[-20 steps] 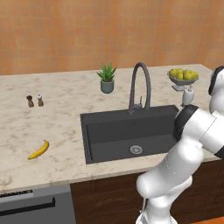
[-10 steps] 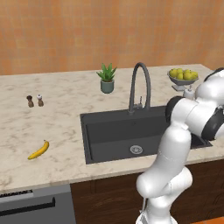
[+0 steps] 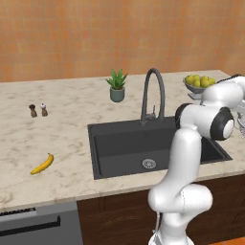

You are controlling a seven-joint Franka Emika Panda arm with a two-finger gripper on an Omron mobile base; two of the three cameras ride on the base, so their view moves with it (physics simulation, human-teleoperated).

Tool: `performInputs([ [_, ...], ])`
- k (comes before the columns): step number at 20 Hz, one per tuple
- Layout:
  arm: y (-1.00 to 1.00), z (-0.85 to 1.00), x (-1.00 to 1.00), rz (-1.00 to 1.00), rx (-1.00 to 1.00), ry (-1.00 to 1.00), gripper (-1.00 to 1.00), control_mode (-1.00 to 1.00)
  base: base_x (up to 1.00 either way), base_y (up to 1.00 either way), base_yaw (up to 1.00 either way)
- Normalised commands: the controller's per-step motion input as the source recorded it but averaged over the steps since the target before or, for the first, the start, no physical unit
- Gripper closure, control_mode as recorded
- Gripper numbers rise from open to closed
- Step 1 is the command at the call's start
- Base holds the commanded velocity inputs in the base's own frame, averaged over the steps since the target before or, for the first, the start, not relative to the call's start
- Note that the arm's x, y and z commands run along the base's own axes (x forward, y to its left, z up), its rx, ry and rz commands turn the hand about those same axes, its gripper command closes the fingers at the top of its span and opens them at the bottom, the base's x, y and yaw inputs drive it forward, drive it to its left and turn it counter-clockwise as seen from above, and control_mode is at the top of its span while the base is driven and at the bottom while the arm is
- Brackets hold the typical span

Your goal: Put the colander in the sink, put the banana in the colander, and turn on the sink faucet and pour water over the colander.

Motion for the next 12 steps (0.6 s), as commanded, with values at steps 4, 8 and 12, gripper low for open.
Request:
performInputs([
  [4, -0.04, -0.23, 0.48, 0.10, 0.00, 0.00, -1.00, -1.00, 0.00, 0.00, 0.00],
  [8, -0.04, -0.41, 0.44, 0.08, -0.01, 0.00, -1.00, -1.00, 0.00, 0.00, 0.00],
  [12, -0.15, -0.48, 0.34, 0.05, -0.03, 0.00, -1.00, -1.00, 0.00, 0.00, 0.00],
])
